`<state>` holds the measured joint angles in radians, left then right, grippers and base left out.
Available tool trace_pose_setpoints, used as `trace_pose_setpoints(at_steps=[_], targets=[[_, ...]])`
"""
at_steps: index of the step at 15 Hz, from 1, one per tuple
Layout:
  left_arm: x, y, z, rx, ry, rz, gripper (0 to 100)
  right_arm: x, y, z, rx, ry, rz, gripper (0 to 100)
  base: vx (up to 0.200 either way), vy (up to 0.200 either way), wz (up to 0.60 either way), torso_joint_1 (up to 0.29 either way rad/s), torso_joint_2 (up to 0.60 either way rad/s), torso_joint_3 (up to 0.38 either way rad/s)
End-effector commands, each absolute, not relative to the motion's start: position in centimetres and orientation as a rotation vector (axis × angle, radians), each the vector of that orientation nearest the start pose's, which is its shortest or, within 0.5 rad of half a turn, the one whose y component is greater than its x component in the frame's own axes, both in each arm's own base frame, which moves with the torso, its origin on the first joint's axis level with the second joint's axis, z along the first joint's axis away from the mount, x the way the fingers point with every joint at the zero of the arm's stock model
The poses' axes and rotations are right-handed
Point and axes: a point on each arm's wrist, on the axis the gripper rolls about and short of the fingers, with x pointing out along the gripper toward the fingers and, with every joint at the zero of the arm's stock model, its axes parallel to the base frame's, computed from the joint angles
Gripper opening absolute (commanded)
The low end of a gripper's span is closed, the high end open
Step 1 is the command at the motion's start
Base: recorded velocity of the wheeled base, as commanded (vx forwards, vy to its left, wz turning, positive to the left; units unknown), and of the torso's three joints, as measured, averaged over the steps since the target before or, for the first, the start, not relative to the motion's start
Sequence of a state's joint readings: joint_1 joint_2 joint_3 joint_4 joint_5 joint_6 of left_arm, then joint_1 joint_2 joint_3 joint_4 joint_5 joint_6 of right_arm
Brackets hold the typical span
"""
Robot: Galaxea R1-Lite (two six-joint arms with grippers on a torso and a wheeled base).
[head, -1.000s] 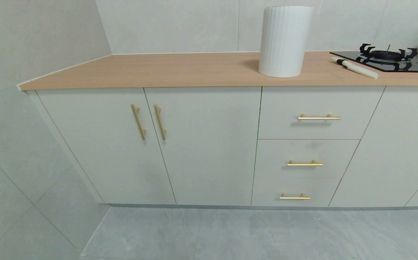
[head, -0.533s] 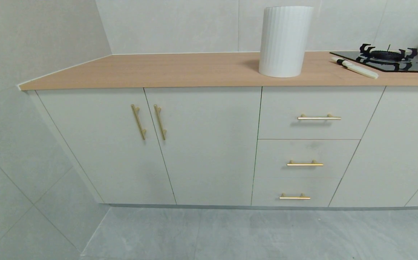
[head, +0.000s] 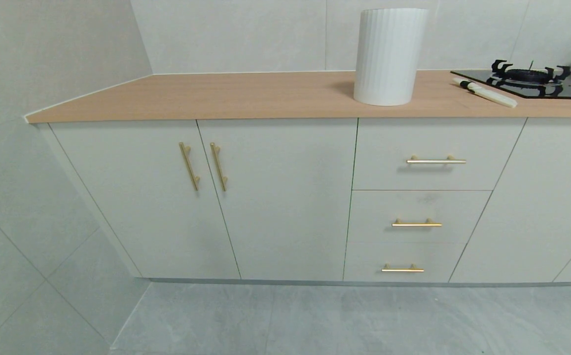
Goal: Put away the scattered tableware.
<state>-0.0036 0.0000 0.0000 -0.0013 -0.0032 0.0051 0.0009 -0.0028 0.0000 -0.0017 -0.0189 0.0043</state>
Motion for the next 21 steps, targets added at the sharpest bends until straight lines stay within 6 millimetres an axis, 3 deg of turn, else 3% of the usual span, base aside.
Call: trace_pose_setpoints(at_steps=[1,21], targets=[[-2.28,0.00,7.56,0.003,-0.002,-0.006,100,-2.28,-0.04,7.55,0.002,0.000,-0.017,100,0.000,0.000,0.00,0.000,0.00,0.000],[-2.28,0.00,7.56,0.003,-0.002,-0.006,100,-2.28,-0.04,7.55,0.002,0.000,-0.017,100,0.200,0.000,0.00,0.002,0.00,0.003]])
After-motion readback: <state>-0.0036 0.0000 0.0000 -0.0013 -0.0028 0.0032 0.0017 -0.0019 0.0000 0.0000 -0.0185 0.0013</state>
